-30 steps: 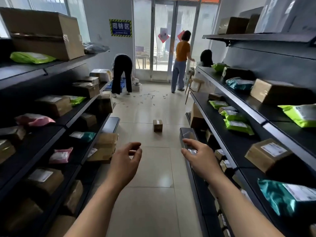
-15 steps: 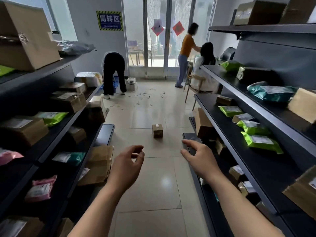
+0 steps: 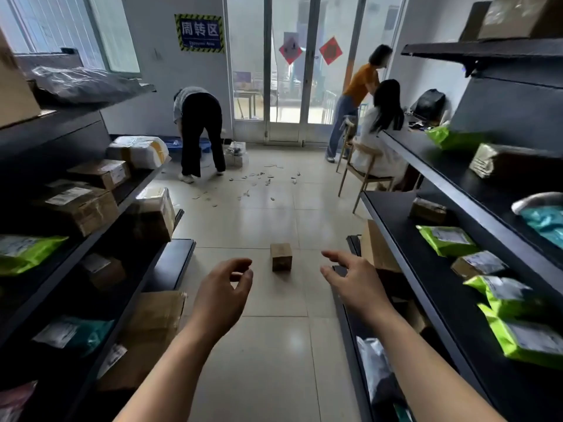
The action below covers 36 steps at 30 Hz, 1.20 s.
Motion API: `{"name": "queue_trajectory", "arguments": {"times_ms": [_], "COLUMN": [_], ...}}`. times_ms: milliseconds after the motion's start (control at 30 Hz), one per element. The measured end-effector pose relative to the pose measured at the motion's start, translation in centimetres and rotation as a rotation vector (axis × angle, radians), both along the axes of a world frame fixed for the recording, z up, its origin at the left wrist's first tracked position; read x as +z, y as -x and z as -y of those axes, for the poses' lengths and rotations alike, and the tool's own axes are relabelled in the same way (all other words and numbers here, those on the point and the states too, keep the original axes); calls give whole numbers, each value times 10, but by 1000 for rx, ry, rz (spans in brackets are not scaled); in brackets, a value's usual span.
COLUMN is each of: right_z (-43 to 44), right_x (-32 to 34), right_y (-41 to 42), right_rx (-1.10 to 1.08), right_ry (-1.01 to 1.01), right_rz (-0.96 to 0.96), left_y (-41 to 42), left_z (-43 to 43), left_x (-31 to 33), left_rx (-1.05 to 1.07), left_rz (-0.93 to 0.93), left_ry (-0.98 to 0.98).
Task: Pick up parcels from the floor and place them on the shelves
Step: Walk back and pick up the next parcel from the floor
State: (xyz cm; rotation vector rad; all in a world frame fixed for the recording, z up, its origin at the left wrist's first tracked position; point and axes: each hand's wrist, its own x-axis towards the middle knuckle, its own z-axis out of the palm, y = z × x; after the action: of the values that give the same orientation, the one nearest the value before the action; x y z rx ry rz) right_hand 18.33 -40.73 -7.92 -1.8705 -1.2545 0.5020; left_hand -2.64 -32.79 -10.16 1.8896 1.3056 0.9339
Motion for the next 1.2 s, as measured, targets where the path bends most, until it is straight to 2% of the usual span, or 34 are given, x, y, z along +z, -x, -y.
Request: {"name": "queue_trajectory", "arguments": {"times_ms": [400, 867, 1200], "right_z": [-195, -440, -561], "right_x": [-19, -36, -61], "right_y": [-97, -139, -196], "right_rx": [41, -69, -139], "right_ry": [60, 115, 141], "right_rz": [22, -26, -80], "left_y": [-94, -151, -219], "left_z": [-184, -448, -579], "left_x": [-22, -34, -51], "left_rx": [31, -101, -173], "left_rz": [18, -87, -116], "left_ry": [64, 134, 161]}}
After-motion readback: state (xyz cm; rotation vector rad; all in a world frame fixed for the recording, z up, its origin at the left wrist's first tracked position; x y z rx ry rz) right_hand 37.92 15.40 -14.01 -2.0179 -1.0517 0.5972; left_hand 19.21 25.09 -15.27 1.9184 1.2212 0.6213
